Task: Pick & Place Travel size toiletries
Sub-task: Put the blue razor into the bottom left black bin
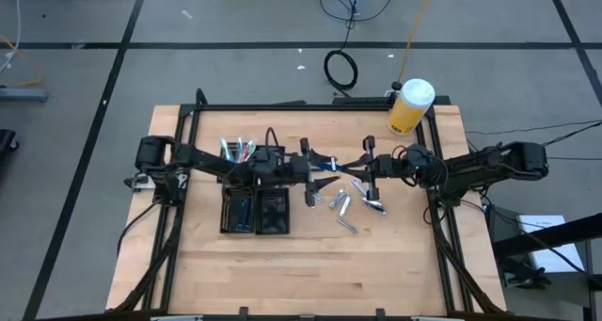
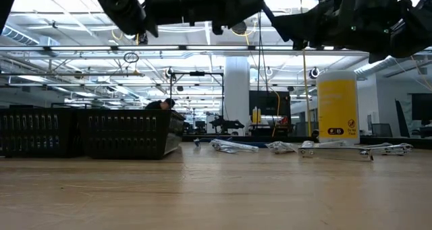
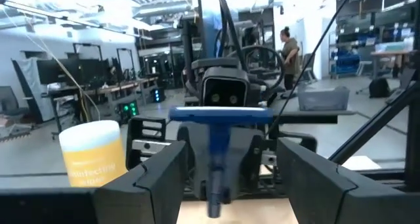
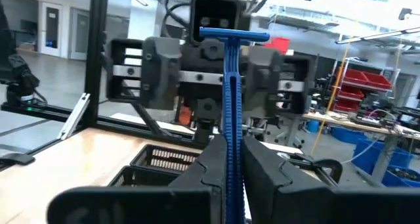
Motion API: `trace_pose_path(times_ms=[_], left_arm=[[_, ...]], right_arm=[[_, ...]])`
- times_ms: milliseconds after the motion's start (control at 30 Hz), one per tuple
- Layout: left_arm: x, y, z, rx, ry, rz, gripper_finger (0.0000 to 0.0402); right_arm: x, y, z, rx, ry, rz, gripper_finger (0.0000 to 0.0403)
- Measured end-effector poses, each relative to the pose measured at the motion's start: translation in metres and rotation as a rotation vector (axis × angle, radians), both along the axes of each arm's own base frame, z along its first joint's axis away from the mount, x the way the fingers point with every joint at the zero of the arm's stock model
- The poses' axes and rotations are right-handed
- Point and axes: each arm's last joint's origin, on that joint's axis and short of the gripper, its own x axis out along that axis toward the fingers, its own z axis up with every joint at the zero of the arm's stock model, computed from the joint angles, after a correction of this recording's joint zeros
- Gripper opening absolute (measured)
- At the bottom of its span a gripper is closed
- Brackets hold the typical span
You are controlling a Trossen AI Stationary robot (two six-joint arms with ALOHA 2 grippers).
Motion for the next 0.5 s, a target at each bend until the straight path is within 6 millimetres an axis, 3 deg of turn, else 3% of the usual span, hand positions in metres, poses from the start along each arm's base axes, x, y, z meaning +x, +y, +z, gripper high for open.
trace_pose_path(times_ms=[333, 500], left_arm=[[0.0083, 0.0094, 0.0039, -0.029, 0.079, 0.02, 0.0226], [0.0084, 0.0086, 0.0048, -0.004, 0.074, 0.001, 0.0167]], right_arm=[[-0.0001, 0.0, 0.0004, -0.001, -0.003, 0.001, 0.0019], [0.0, 0.0, -0.0002, -0.001, 0.002, 0.0, 0.0019]])
